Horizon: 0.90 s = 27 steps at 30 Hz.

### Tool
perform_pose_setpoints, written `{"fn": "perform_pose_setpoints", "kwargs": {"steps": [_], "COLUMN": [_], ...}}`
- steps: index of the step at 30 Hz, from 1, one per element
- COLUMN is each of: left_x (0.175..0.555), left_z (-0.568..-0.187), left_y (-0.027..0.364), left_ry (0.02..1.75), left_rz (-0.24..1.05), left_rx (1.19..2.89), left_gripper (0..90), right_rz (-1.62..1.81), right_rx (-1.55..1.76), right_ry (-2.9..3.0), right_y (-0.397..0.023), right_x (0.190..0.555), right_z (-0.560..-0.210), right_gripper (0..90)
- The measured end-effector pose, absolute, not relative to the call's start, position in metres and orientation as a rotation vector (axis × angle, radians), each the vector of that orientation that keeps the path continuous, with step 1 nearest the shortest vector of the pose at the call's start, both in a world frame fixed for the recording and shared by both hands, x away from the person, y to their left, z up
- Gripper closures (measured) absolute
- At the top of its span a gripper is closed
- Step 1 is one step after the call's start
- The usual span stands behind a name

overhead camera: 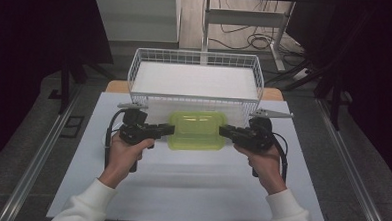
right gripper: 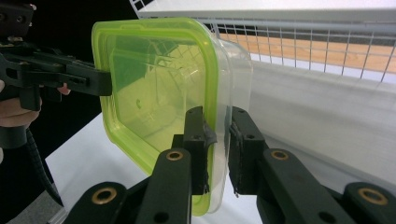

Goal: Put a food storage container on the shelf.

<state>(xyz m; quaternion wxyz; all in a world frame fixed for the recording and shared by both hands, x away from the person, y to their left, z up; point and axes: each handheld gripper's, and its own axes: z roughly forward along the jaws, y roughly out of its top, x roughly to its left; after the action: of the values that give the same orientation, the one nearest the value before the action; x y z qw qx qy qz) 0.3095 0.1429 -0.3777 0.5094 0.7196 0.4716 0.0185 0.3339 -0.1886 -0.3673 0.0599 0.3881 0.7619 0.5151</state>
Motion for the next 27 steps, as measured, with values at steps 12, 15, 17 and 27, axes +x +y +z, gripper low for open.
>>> {"fn": "perform_pose_setpoints", "kwargs": {"steps": [12, 15, 17, 27], "left_x": [0.321, 0.325, 0.328, 0.34], "left_z": [-0.354, -0.348, -0.345, -0.327], "left_y": [0.15, 0.152, 0.153, 0.155], "left_ry": [1.107, 1.1, 1.097, 1.073], "left_rz": [0.095, 0.096, 0.096, 0.145], "left_rx": [1.719, 1.714, 1.712, 1.718], "left_gripper": [79.1, 79.2, 79.2, 79.3], "right_rz": [1.584, 1.585, 1.6, 1.615], "right_rx": [1.137, 1.133, 1.133, 1.114], "right_ry": [2.285, 2.278, 2.267, 2.238], "right_y": [-0.182, -0.18, -0.18, -0.177], "right_x": [0.346, 0.349, 0.351, 0.363], "right_z": [-0.345, -0.339, -0.336, -0.322], "right_gripper": [78.2, 78.2, 78.1, 78.2]}}
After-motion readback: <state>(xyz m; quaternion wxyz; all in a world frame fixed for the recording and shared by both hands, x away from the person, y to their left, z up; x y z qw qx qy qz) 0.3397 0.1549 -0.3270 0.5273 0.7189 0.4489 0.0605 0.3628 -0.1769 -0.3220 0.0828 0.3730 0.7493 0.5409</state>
